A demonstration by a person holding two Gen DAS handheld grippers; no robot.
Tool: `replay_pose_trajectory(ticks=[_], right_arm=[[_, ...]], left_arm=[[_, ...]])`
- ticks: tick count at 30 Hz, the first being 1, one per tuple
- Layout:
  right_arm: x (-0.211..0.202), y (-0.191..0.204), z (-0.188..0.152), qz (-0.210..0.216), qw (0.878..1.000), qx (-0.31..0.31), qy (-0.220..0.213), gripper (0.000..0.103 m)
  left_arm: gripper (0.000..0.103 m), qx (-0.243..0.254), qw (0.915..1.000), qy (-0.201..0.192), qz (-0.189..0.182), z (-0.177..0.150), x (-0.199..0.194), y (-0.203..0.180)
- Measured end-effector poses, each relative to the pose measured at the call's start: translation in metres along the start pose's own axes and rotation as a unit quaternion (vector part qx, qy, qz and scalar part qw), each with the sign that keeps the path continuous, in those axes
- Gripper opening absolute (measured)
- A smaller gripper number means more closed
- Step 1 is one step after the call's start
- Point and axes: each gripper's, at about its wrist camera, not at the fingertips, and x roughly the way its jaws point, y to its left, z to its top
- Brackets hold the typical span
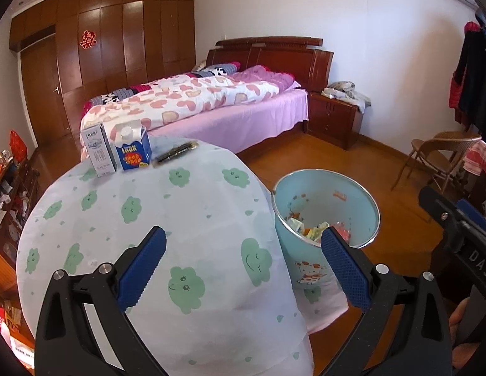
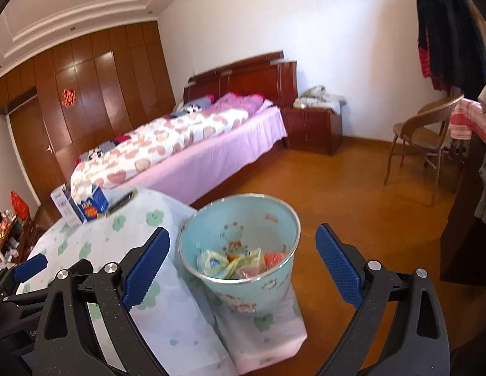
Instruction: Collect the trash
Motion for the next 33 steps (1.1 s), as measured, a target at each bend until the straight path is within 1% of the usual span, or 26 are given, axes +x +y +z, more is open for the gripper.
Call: replay_pose_trajectory(ticks=[3, 8, 18, 28, 33], right_arm=[[-0.007, 0.001, 0.004, -0.003, 1.000, -0.005, -0.020, 0.093], [-0.013, 0.002, 0.011, -0.003, 0.999, -0.013, -0.031, 0.093], [-0.018, 0.001, 0.018, -0.002, 0.999, -0.012, -0.034, 0.093], [-0.020, 0.002, 0.015, -0.001, 0.999, -0.014, -0.041, 0.093], [-0.020, 0.001, 0.014, -0.003, 0.999, -0.010, -0.038, 0.093]], left_arm=[[0.097, -0.001, 1.0000, -0.008, 0.004, 0.003, -0.004, 0.000], [0.097, -0.002, 0.9997, -0.022, 0.006, 0.005, -0.010, 0.002], [0.097, 0.002, 0.9996, -0.027, 0.009, 0.006, -0.011, 0.001], [0.097, 0.013, 0.9989, -0.042, 0.018, 0.008, -0.018, 0.000], [0.097, 0.010, 0.9990, -0.040, 0.019, 0.009, -0.016, 0.002]])
